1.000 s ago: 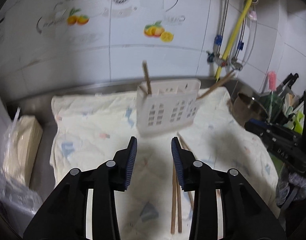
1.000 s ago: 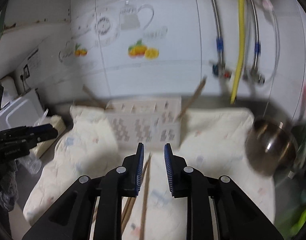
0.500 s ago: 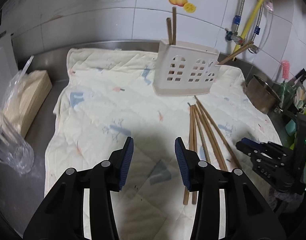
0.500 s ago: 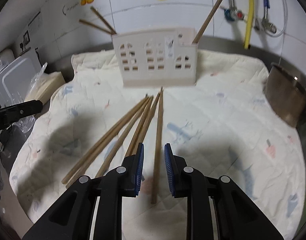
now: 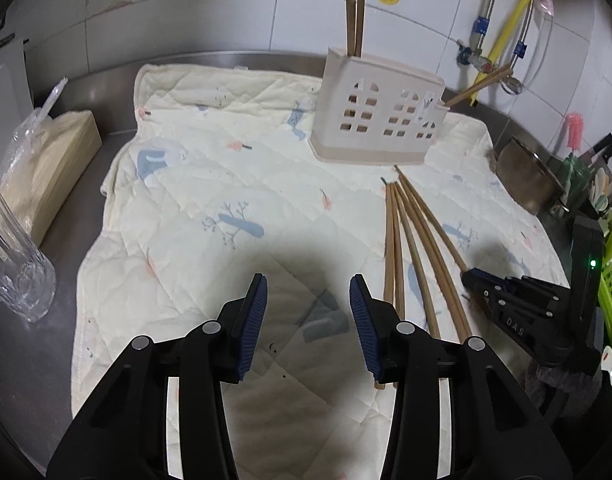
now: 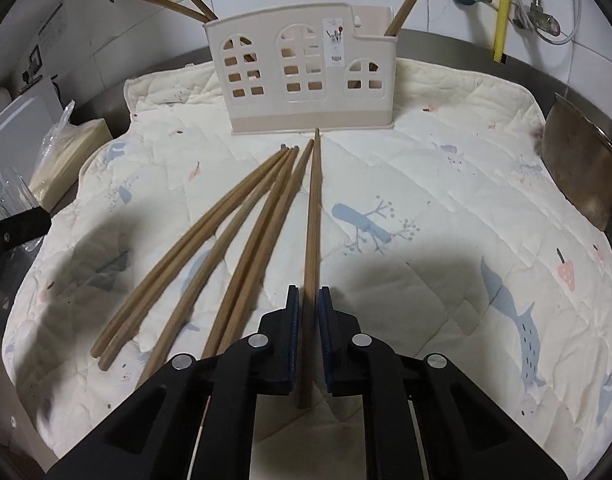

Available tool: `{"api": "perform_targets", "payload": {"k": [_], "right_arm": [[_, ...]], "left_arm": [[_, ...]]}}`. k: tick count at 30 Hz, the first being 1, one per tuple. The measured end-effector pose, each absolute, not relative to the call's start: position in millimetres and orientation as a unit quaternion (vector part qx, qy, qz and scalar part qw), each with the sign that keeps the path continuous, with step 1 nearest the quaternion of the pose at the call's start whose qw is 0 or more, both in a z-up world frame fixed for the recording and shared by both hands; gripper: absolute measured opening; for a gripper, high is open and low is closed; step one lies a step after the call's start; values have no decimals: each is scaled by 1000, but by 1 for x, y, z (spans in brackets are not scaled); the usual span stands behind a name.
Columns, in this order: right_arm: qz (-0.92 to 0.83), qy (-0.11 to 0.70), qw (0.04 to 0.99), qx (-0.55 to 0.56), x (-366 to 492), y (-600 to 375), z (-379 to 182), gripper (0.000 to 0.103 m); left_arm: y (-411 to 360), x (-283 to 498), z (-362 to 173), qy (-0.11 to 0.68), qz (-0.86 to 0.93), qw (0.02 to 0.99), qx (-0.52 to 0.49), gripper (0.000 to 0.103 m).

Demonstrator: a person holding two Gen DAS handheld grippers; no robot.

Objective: Organize utensils
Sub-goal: 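Lower the left tool onto a chopstick and close while the right tool grasps another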

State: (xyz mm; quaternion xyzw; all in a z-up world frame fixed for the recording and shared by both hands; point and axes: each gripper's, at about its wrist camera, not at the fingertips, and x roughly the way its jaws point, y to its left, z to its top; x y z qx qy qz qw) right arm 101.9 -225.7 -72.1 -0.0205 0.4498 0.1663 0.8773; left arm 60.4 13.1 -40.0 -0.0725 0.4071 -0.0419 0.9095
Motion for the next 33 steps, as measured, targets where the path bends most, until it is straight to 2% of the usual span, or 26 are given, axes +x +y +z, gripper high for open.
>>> {"api": "perform_targets", "payload": {"k": [16, 21, 33], "right_arm": [[153, 437, 886, -28, 100, -225, -68, 6], [153, 422, 893, -24, 94, -230, -55, 6], [152, 387, 909, -16, 85, -241, -26, 6]], "left_arm": [[-28, 70, -75, 446, -93, 889, -56, 43], [-38, 77, -88, 460, -110, 879, -63, 23], [-48, 87, -95, 469, -114, 874, -56, 16]]}}
